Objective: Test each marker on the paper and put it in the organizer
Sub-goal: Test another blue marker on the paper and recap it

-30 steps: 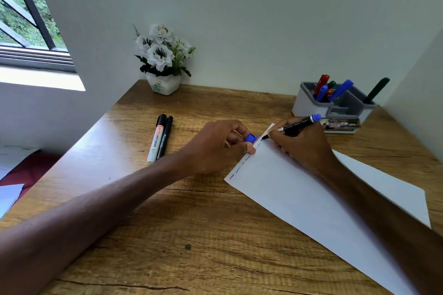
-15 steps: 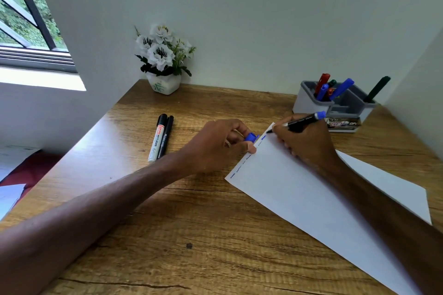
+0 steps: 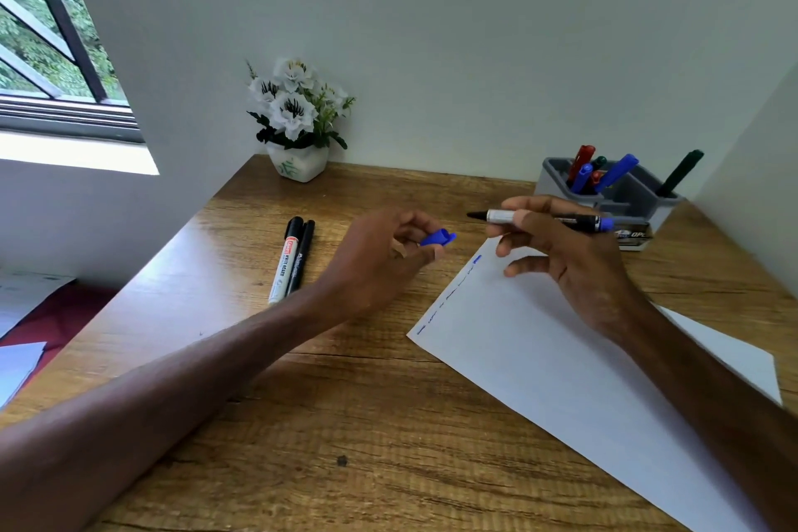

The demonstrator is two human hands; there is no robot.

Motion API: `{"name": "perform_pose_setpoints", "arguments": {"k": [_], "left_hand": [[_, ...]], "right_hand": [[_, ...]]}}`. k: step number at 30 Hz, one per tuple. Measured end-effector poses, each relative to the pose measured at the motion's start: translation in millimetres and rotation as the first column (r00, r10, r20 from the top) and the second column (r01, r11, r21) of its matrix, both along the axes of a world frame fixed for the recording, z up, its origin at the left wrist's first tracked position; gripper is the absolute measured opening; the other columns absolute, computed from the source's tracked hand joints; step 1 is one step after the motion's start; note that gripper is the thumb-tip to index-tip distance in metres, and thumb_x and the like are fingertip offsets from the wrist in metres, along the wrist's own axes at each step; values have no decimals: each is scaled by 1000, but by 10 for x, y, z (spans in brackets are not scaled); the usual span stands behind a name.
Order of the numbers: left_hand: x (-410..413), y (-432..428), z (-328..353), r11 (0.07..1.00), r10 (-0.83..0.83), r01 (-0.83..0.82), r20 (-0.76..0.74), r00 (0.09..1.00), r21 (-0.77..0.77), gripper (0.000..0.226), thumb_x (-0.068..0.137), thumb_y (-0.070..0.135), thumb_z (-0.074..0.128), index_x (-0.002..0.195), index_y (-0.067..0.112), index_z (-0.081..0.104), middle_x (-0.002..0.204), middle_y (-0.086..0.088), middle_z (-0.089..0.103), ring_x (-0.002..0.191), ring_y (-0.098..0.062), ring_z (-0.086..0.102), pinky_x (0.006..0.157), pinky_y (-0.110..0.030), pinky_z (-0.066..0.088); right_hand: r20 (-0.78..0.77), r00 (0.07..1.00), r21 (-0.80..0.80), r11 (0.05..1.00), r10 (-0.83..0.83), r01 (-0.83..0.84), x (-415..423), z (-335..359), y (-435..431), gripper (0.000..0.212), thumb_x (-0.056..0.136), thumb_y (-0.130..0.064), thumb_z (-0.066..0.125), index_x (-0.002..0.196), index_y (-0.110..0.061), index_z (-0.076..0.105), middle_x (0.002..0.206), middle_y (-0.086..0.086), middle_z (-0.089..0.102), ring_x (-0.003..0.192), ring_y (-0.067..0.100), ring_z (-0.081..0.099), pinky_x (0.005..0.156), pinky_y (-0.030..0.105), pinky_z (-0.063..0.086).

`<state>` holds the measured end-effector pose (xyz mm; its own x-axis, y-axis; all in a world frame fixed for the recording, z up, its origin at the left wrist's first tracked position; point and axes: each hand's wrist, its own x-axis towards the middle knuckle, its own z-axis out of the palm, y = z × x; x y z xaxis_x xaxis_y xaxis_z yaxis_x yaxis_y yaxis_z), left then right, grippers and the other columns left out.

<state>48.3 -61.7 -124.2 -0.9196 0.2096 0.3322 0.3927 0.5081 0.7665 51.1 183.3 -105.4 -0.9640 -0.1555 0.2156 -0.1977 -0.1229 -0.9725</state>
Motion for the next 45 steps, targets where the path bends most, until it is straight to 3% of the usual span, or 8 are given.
{"name": "perform_pose_setpoints", "arguments": {"k": [3, 6, 20, 29, 35, 38, 40, 45], "left_hand": [[-17, -10, -2, 999, 9, -9, 7, 1000, 36, 23, 87, 26, 81, 109, 25, 74, 92, 14, 74, 80, 5, 66, 62, -7, 45], [-14, -6, 7, 999, -3, 2, 8, 1000, 42, 23, 87, 24, 81, 109, 24, 75, 91, 13, 74, 78, 2, 66, 62, -9, 47], [31, 1, 39, 998, -47, 40, -173, 984, -43, 30, 89, 19, 79, 118, 24, 74, 107, 13, 75, 94, -1, 68, 81, -23, 59], [40, -17, 42, 993, -112, 95, -348, 931, -65, 30, 88, 17, 81, 118, 15, 78, 96, 0, 80, 72, -19, 67, 64, -43, 54], [79, 4, 53, 991, -130, 115, -401, 907, -61, 31, 85, 15, 82, 116, 12, 77, 76, 4, 71, 63, -16, 59, 54, -22, 44], [91, 24, 37, 990, -139, 121, -410, 901, -70, 30, 86, 17, 82, 115, 12, 77, 72, 4, 70, 61, -17, 58, 54, -27, 44], [93, 29, 31, 989, -146, 130, -408, 901, -68, 28, 87, 20, 81, 114, 14, 78, 72, 11, 68, 62, -15, 58, 55, -22, 43], [100, 43, 37, 973, -213, 228, -269, 939, 27, 23, 86, 13, 81, 109, 17, 81, 75, 9, 76, 63, -14, 63, 56, -35, 50]], "right_hand": [[-45, 996, 27, 997, 78, -77, 51, 14, -44, 39, 80, -28, 74, 108, -1, 70, 97, 28, 74, 74, 31, 71, 56, 34, 59], [-84, 992, 48, 995, 96, -92, 57, -10, -68, 32, 85, -21, 75, 106, 3, 70, 89, 28, 72, 70, 32, 67, 54, 36, 57], [-99, 994, 157, 987, 35, -19, 50, -21, -64, 22, 89, -12, 67, 105, 3, 68, 89, 22, 76, 71, 30, 71, 52, 33, 59], [-135, 989, 147, 988, 59, -39, 87, 0, -83, 19, 87, -15, 71, 100, -1, 74, 85, 24, 74, 65, 29, 67, 53, 31, 56], [-125, 989, 145, 987, 85, -66, 101, 11, -91, 17, 86, -14, 73, 98, -2, 74, 85, 26, 75, 68, 30, 70, 58, 31, 58], [-117, 988, 149, 986, 99, -81, 101, -4, -78, 16, 88, -9, 73, 99, 2, 73, 86, 26, 75, 68, 31, 72, 59, 31, 59], [-124, 986, 156, 984, 109, -89, 101, 1, -75, 16, 88, -6, 72, 99, 6, 72, 86, 27, 75, 68, 31, 72, 60, 31, 60], [-141, 977, 184, 974, 161, -134, 112, 52, -32, 13, 88, -3, 72, 97, 7, 72, 84, 27, 76, 68, 34, 75, 62, 31, 61]]}}
